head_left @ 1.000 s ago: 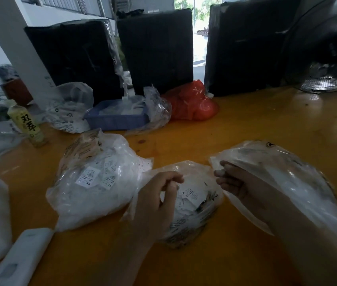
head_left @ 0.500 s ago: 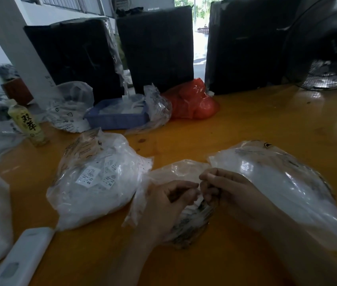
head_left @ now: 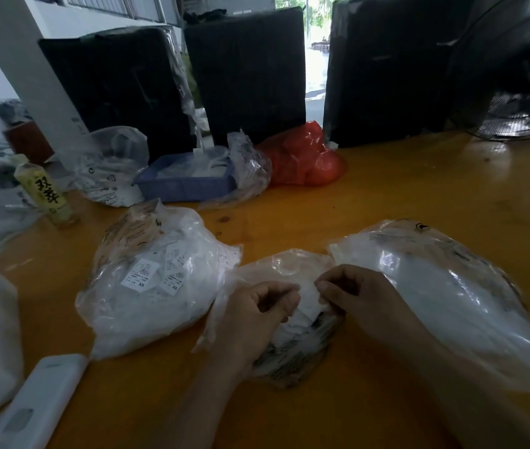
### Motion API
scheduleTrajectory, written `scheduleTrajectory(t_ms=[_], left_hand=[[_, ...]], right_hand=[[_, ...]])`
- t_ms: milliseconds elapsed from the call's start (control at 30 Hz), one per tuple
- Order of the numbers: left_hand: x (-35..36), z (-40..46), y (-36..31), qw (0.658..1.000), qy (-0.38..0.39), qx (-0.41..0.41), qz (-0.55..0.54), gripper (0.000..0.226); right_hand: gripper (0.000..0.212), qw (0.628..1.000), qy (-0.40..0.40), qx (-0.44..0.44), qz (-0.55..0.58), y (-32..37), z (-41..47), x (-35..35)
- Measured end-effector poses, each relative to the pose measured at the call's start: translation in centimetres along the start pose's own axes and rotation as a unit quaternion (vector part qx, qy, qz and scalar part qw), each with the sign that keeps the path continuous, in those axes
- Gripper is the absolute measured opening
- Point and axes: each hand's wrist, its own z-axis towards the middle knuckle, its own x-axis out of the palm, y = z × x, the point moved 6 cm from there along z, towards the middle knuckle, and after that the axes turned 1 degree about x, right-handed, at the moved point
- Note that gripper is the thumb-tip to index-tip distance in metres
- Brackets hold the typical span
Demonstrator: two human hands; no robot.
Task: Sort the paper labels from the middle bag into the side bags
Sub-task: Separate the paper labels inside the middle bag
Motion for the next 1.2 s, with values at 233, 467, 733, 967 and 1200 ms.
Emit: scheduleTrajectory(t_ms=[233, 467, 733, 967, 1200], left_hand=[[0.1, -0.1, -0.1, 1.0, 0.009, -0.008, -0.024, 0.005], [-0.7, 0.4, 0.3, 0.99, -0.045, -0.034, -0.133, 0.009], [-1.7, 1.0, 0.6, 0.95, -0.077, -0.036, -0.3, 0.016], [-1.8, 1.1, 0.4, 0.953, -0.066, -0.036, -0.294, 0.02], [-1.5, 1.0, 0.4, 0.949, -0.067, -0.064, -0.302, 0.036]], right_hand=[[0.005, 0.998, -0.002, -0.028, -0.054, 0.2, -0.1, 0.6], [0.014, 0.966, -0.066, -0.094, -0.233, 0.7, 0.0, 0.6], [0.046, 0.895, -0.001, -0.061, -0.442, -2.0, 0.6, 2.8], [0.022, 0.909, -0.045, -0.11, -0.4, -0.3, 0.2, 2.3], [0.019, 0.961, -0.128, -0.085, -0.231, 1.0, -0.6, 0.4]])
